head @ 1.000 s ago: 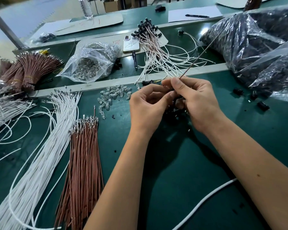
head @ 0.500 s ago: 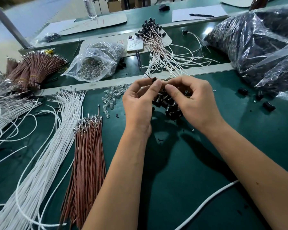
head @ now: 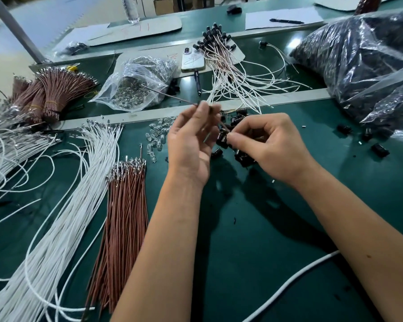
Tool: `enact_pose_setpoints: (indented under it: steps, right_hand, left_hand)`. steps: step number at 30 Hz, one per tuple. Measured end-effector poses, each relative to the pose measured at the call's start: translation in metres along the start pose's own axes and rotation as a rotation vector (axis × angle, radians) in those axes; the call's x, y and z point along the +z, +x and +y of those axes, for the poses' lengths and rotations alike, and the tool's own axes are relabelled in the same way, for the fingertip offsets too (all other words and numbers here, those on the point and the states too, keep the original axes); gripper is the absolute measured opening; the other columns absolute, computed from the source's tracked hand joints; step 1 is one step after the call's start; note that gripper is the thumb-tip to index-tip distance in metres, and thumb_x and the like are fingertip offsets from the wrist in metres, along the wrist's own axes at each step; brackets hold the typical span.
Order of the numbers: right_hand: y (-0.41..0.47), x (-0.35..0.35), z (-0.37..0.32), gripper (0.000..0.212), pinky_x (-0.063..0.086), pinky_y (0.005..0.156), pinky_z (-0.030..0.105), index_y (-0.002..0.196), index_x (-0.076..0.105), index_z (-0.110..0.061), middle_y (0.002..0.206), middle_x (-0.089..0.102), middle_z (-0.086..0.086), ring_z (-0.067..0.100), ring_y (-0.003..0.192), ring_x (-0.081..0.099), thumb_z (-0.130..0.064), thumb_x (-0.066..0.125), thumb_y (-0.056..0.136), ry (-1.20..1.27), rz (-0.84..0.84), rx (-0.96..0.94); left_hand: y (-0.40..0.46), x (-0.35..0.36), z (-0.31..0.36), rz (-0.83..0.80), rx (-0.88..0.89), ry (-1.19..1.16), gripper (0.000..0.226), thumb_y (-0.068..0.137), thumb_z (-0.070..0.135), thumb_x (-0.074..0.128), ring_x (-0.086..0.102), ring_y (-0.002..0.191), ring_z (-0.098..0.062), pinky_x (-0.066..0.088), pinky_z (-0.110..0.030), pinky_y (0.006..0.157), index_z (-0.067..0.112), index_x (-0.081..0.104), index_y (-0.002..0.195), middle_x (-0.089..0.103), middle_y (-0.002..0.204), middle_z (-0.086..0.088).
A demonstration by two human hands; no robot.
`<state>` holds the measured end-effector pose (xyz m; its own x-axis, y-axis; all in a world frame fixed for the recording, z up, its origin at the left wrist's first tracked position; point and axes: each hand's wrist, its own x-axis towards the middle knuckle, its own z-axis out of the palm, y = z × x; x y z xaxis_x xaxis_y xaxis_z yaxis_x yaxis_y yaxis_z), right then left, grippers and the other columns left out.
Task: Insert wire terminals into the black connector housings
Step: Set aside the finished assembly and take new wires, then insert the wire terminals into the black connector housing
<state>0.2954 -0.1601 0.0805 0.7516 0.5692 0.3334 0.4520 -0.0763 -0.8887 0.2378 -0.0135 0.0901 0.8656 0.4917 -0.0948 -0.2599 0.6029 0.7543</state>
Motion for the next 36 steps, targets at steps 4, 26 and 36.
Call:
enact_pose_setpoints:
  steps: [4,26,36]
  right_hand:
    - [-0.003,-0.008,-0.006,0.019,0.036,0.056,0.019,0.073,0.068,-0.006,0.061,0.055,0.003,0.005,0.057,0.046,-0.012,0.073,0.090,-0.059,-0.532,0.026]
    - [-0.001,0.005,-0.012,0.035,0.030,0.035,0.015,0.080,0.075,-0.007,0.060,0.061,0.005,0.009,0.044,0.046,-0.041,0.070,0.089,0.265,-0.404,0.304]
    - [0.085,0.153,-0.043,0.025,0.050,0.047,0.030,0.078,0.075,-0.001,0.073,0.074,0.014,0.022,0.054,0.061,-0.015,0.067,0.096,-0.124,-0.301,0.393]
  left_hand:
    - [0.007,-0.019,0.015,0.086,0.031,-0.087,0.024,0.081,0.018,0.074,0.068,0.073,-0.017,0.052,-0.022,0.064,0.014,0.062,0.101,0.073,0.090,-0.007]
    - [-0.001,-0.003,0.019,0.153,-0.022,0.141,0.015,0.093,0.013,0.070,0.066,0.061,-0.011,0.053,-0.019,0.055,0.004,0.067,0.105,0.075,0.084,-0.008]
    - [-0.009,-0.088,0.097,0.618,0.257,0.927,0.014,0.070,0.021,0.081,0.074,0.076,-0.031,0.061,-0.048,0.081,0.017,0.069,0.067,0.075,0.073,-0.011]
